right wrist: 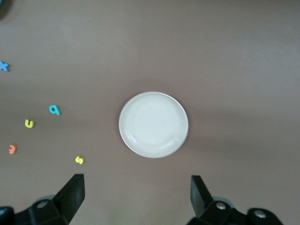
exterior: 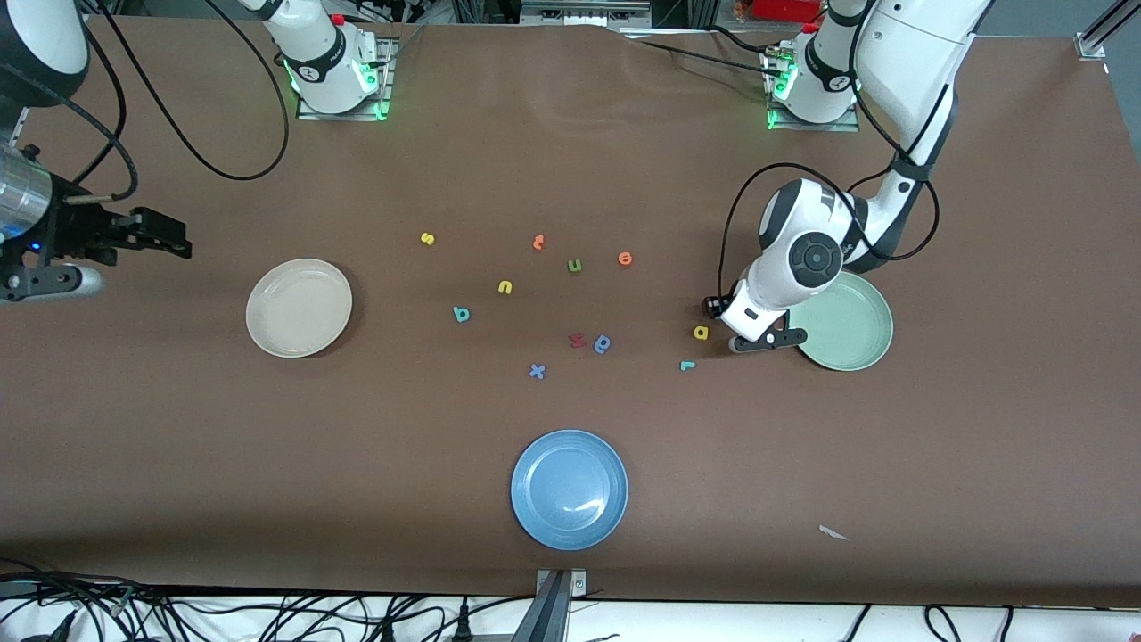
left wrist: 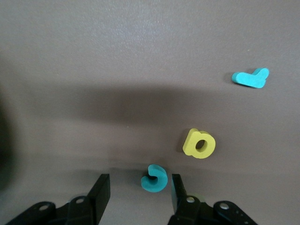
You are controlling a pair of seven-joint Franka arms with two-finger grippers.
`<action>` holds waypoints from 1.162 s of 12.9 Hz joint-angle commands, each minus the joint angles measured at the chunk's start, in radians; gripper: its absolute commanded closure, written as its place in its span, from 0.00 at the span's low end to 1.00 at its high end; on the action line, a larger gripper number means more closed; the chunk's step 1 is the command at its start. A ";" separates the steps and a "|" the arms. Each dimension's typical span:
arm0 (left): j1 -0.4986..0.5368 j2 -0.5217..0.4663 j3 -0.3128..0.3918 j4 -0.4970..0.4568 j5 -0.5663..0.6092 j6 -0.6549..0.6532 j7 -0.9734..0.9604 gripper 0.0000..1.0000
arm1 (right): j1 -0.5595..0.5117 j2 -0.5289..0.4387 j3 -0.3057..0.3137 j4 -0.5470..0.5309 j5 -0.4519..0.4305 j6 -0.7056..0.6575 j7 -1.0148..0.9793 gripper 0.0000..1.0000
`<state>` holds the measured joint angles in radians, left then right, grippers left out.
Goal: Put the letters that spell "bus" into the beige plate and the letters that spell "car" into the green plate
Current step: 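Reach the left gripper to the cyan c while the right gripper advances, then drop the cyan c into the green plate while the right gripper reaches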
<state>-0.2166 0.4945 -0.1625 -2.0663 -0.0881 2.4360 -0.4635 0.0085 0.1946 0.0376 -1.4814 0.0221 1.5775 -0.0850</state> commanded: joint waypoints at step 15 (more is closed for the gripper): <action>-0.035 0.044 0.003 0.006 -0.016 0.046 -0.043 0.89 | 0.002 -0.014 0.301 -0.546 0.019 0.590 0.421 0.00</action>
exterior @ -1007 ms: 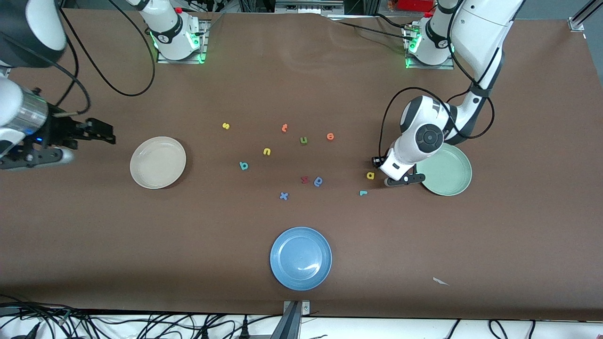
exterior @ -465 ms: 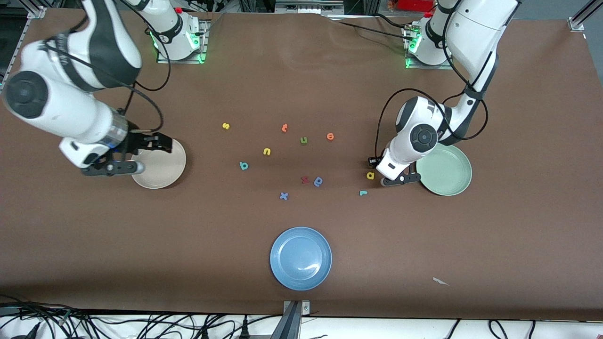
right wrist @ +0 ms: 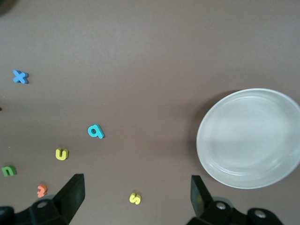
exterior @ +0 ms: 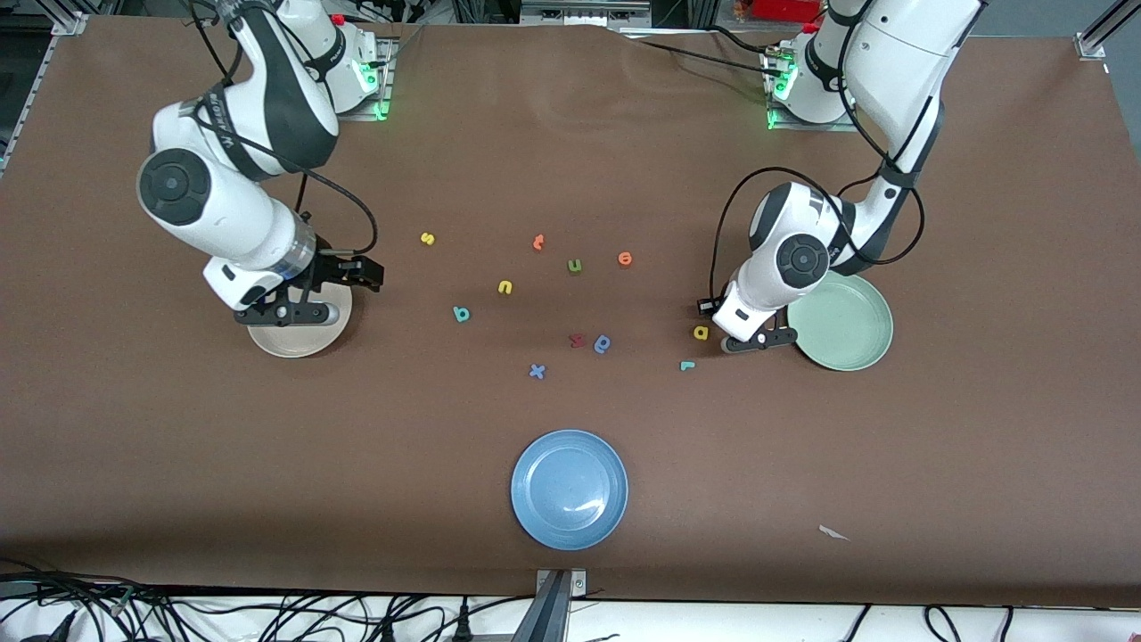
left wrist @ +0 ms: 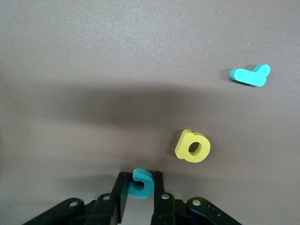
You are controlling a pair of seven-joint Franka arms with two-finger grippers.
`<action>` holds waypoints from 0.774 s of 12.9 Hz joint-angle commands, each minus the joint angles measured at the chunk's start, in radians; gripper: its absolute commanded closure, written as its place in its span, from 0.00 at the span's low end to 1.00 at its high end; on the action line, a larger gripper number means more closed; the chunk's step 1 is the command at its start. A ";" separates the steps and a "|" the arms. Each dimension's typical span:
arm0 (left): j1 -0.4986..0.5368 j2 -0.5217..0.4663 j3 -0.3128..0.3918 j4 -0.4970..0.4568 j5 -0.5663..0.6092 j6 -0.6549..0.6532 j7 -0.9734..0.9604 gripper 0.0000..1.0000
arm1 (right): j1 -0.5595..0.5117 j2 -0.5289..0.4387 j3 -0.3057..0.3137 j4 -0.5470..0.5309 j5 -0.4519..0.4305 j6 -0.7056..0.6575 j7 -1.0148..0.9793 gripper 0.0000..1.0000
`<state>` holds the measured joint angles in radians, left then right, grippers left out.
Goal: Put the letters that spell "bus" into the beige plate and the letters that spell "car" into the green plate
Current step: 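Drop the cyan c into the green plate while the right gripper reaches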
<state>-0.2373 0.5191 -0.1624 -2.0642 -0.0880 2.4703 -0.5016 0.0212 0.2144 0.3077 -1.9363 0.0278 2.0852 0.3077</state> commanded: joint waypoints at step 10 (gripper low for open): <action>0.091 -0.068 0.012 0.173 0.022 -0.416 0.130 0.91 | -0.010 -0.061 0.137 -0.390 0.014 0.380 0.140 0.00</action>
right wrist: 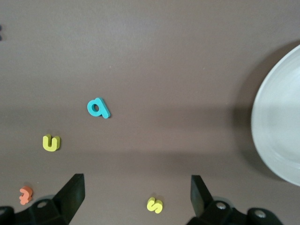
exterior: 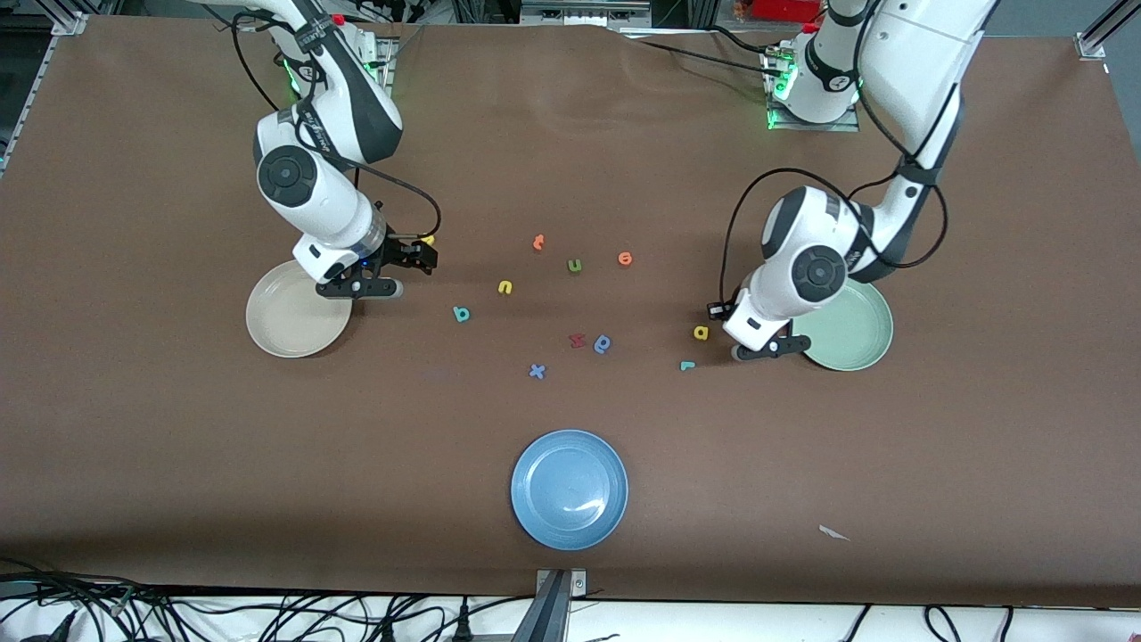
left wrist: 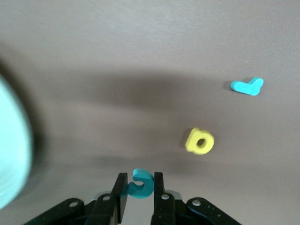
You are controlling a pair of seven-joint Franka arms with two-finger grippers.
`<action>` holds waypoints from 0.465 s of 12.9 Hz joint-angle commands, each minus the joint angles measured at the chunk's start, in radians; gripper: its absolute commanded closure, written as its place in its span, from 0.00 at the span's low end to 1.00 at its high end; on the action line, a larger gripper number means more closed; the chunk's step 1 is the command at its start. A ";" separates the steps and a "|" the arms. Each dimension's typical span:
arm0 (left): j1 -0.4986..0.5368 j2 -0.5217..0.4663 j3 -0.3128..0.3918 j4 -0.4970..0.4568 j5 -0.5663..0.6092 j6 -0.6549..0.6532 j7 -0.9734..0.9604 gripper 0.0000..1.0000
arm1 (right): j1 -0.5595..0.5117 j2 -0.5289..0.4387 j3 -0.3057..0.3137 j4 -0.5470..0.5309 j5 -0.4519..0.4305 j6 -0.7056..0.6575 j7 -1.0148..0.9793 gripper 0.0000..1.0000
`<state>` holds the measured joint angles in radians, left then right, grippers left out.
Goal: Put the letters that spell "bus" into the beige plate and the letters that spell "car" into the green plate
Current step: 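Drop the cyan c into the green plate while the right gripper reaches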
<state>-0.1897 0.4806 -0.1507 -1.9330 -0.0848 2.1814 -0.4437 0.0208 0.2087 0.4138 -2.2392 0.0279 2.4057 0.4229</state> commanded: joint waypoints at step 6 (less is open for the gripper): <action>0.251 -0.057 -0.004 0.022 0.108 -0.235 0.359 0.89 | -0.009 -0.114 0.049 -0.227 0.004 0.130 0.020 0.00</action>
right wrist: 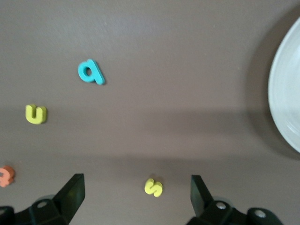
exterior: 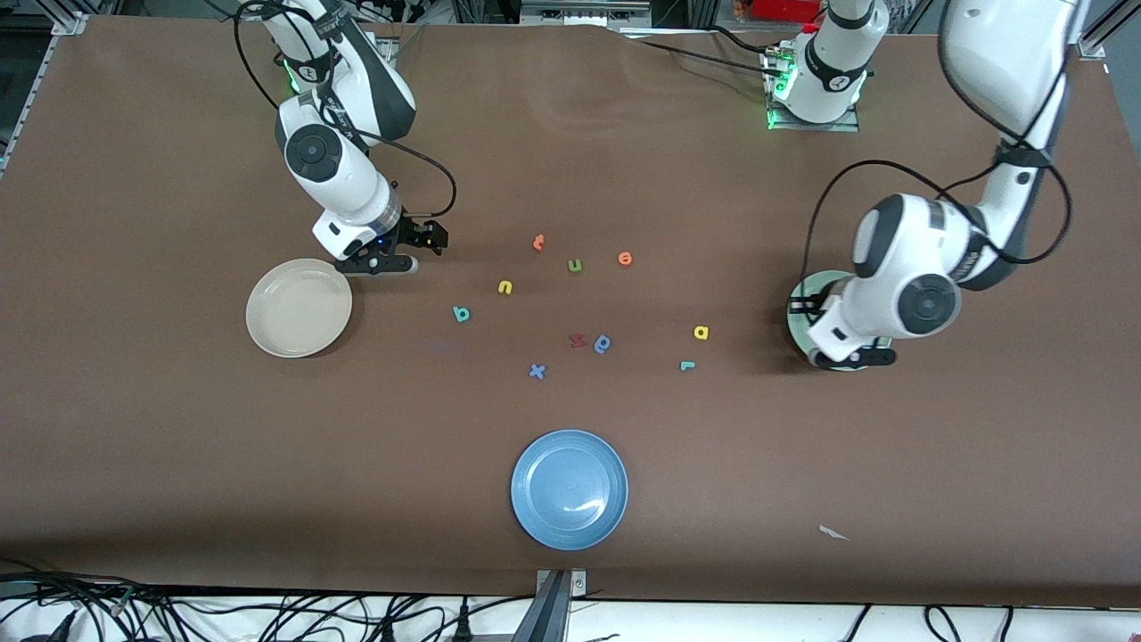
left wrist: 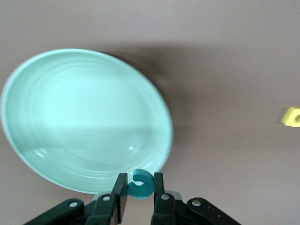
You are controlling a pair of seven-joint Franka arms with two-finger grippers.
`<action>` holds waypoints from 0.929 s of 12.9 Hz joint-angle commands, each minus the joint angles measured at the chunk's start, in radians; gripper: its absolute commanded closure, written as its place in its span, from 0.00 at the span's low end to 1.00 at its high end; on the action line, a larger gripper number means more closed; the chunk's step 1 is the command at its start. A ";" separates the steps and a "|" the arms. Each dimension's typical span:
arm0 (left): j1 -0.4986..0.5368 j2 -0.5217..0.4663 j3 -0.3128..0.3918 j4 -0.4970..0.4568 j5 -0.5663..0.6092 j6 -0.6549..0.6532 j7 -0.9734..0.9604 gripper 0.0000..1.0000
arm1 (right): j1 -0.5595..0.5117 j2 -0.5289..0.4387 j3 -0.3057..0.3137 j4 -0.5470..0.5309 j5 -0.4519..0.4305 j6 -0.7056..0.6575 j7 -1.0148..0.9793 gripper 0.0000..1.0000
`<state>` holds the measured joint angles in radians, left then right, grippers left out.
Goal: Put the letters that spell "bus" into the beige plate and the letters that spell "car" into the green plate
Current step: 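Drop the cyan c into the green plate while the right gripper reaches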
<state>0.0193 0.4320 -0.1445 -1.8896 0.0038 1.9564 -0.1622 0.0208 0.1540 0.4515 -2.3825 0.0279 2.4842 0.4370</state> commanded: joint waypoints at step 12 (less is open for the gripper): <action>0.048 0.030 -0.018 0.010 0.004 0.006 0.076 0.13 | -0.005 0.094 0.016 -0.170 -0.009 0.301 0.005 0.00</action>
<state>0.0803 0.4895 -0.1582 -1.8939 0.0037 1.9652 -0.0745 0.0212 0.2131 0.4595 -2.5504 0.0259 2.7489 0.4350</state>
